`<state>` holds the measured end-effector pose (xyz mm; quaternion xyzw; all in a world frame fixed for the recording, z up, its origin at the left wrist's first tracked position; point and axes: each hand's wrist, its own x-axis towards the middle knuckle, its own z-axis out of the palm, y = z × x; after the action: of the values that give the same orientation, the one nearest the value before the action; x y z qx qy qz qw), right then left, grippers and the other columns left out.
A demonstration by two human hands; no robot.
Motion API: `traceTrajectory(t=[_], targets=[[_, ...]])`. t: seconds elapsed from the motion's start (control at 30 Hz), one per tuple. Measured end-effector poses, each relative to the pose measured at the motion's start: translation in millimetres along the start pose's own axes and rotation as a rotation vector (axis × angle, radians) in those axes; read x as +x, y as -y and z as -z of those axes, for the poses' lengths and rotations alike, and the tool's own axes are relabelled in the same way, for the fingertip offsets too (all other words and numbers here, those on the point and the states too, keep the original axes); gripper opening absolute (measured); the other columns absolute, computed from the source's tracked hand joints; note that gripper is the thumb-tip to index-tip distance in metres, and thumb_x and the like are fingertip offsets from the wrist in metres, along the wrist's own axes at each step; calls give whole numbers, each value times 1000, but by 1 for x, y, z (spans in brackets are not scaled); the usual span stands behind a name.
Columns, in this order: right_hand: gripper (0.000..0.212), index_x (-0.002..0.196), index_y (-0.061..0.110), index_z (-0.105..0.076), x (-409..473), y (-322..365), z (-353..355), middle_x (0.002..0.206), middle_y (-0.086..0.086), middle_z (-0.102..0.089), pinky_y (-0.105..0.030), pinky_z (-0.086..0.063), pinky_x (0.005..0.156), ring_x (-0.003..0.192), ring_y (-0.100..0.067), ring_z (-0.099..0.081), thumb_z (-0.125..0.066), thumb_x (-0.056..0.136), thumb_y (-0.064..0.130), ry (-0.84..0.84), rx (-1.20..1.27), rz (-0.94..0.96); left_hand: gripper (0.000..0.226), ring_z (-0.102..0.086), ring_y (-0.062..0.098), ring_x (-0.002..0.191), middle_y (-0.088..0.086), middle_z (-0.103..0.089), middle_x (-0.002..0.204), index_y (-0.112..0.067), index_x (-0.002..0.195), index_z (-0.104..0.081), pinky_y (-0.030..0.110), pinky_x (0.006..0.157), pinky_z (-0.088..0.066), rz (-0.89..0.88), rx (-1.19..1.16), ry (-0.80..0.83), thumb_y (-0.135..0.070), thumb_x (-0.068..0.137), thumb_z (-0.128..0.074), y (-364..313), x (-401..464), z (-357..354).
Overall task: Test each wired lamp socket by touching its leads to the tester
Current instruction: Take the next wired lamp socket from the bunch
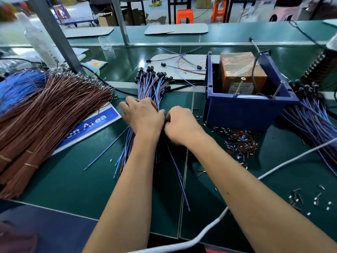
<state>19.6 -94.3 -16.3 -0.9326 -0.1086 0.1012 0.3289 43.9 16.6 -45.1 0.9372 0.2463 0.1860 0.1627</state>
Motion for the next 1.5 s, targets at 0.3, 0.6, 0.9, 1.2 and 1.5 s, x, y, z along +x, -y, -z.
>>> traceTrajectory(t=[0.3,0.6,0.9,1.2,1.5], targets=[[36,76,14,-60,29,3,-7,83,-14,-63,-48,-54,77,84,-36,-66,-46,107,25,-143,418,-75,13,-63,20,76,-5,-65,69,-19,70,-68,29,77,-50,54,-640,-76,-23,82,-73,-13,-2,15],[15,82,13,-65,43,3,6,69,-6,-60,-23,-39,52,55,-16,-52,-68,97,14,-30,1050,-159,32,-28,9,49,-8,-31,46,-19,48,-37,30,50,-25,-242,-859,-21,-22,74,-55,-12,-12,8],[22,93,7,-57,10,12,36,60,-4,-62,-22,-41,39,40,-14,-52,-46,111,13,78,678,195,59,-59,27,73,17,-66,85,3,96,-70,45,72,-47,120,-1398,159,-49,105,-44,-18,-8,26],[15,101,3,-70,-43,-45,109,67,-8,-70,-16,-33,38,41,-8,-43,-58,106,10,150,422,232,42,-44,9,49,-4,-52,64,-19,80,-49,19,45,-41,254,-2167,422,-37,113,-31,-15,-1,50],[13,92,13,-76,-66,-122,130,66,-7,-72,-17,-40,51,57,-12,-57,-67,102,14,46,340,225,35,-42,5,48,5,-65,75,-13,85,-62,22,47,-30,-709,-1051,389,-24,110,-41,-75,-53,46]])
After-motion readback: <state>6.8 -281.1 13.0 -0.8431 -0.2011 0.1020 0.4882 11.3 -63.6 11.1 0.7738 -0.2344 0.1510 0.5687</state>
